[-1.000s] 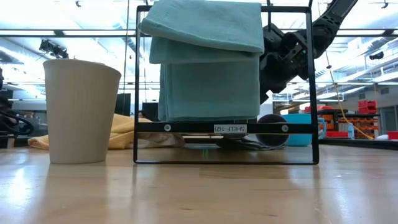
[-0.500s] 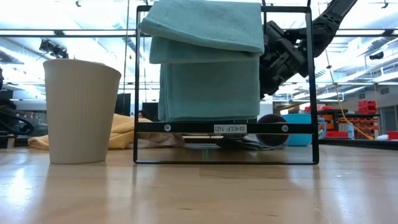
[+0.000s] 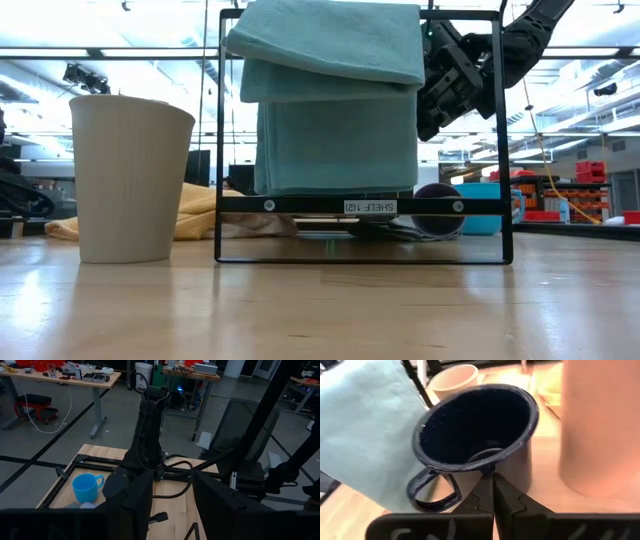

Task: Stack small to large cups/mugs on shelf
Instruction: Put the dark blue mug on the shelf, then put the light violet cup on the shelf

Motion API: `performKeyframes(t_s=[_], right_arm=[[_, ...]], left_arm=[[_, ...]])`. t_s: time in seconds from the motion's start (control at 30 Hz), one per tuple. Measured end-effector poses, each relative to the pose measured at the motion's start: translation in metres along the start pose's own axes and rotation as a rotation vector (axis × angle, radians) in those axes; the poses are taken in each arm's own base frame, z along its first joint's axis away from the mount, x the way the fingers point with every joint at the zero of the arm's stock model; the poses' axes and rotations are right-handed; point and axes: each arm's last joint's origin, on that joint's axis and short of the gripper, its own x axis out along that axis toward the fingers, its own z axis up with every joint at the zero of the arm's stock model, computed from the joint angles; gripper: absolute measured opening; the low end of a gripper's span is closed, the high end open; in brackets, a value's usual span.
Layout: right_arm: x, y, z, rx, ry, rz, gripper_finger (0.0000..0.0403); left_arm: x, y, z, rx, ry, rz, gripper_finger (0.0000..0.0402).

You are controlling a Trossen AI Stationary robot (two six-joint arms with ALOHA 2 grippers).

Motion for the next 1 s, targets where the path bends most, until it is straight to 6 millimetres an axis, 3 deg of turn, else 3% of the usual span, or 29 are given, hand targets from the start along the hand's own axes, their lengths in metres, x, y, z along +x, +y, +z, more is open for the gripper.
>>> performKeyframes(t_s=[0.67,1.0], right_arm=[[0.006,0.009,0.004,0.001,-0.032,0.013,0.0],[0.004,0.006,-0.009,0.021,0.089,-0.03,0.002]], left_arm=[[0.0,0.0,0.0,0.0,0.0,0.0,0.0146],[0.0,0.0,0.0,-0.001,0.0,0.0,0.0148]])
